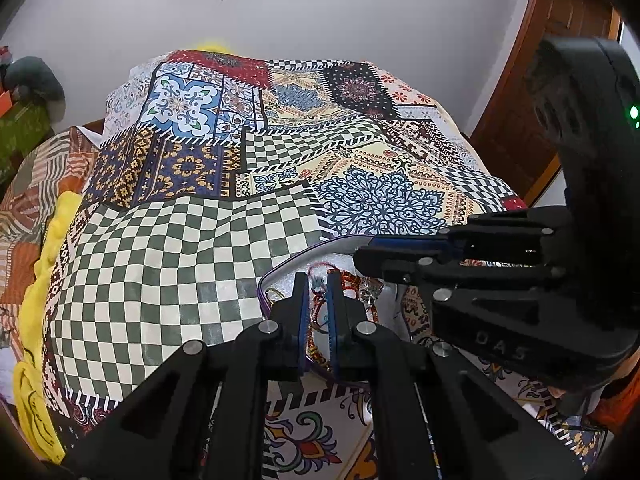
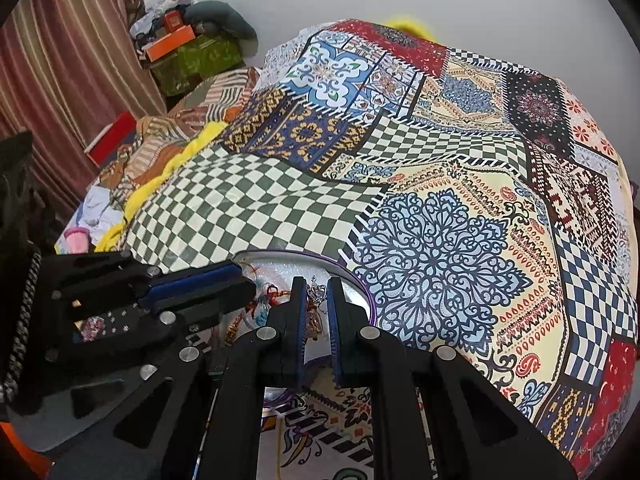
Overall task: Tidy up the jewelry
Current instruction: 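Open the left tool to drop the charm into the tin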
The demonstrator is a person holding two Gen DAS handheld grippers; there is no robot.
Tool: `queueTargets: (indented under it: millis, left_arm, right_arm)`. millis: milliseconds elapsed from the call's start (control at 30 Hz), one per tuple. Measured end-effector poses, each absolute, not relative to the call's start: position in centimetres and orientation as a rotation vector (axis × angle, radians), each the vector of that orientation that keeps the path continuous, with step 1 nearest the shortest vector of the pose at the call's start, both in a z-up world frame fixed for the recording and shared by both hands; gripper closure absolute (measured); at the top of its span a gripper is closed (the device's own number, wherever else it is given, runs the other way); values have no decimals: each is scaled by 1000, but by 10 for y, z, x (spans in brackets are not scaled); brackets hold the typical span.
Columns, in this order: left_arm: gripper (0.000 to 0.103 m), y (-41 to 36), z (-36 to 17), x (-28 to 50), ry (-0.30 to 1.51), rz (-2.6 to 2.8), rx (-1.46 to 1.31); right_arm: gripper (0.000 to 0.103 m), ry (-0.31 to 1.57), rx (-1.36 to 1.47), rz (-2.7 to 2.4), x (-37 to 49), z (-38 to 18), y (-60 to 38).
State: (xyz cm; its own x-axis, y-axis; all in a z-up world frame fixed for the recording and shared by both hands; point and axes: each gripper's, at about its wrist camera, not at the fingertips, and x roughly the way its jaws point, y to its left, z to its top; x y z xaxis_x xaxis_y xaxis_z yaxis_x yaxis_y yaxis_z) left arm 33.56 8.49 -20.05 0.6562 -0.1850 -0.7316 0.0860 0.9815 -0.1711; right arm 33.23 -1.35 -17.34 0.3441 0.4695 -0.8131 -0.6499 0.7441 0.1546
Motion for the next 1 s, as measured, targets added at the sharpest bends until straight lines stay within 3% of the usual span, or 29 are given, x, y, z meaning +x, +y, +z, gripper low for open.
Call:
queueTargets:
  millis: [200,333,467,533,1000]
  left_arm:
    - [95,85,-201,334,851,-148,-115]
    - [88,86,-199,329,851,-132,-103]
    - [82,90,-196,326,839,-114,-107]
    - [82,94,-191,324,830,-109,-122]
    - [81,97,-143,285,743,-69,-138]
  right_arm:
    - [94,985,-223,721,332,-177,-13]
    - [94,987,-234,719,331,-175,-13]
    - [84,984,-219,711,330,-172,-16]
    - [80,974,-215,705,329,-169,-17]
    - [80,843,-228,680,287,-117,-35]
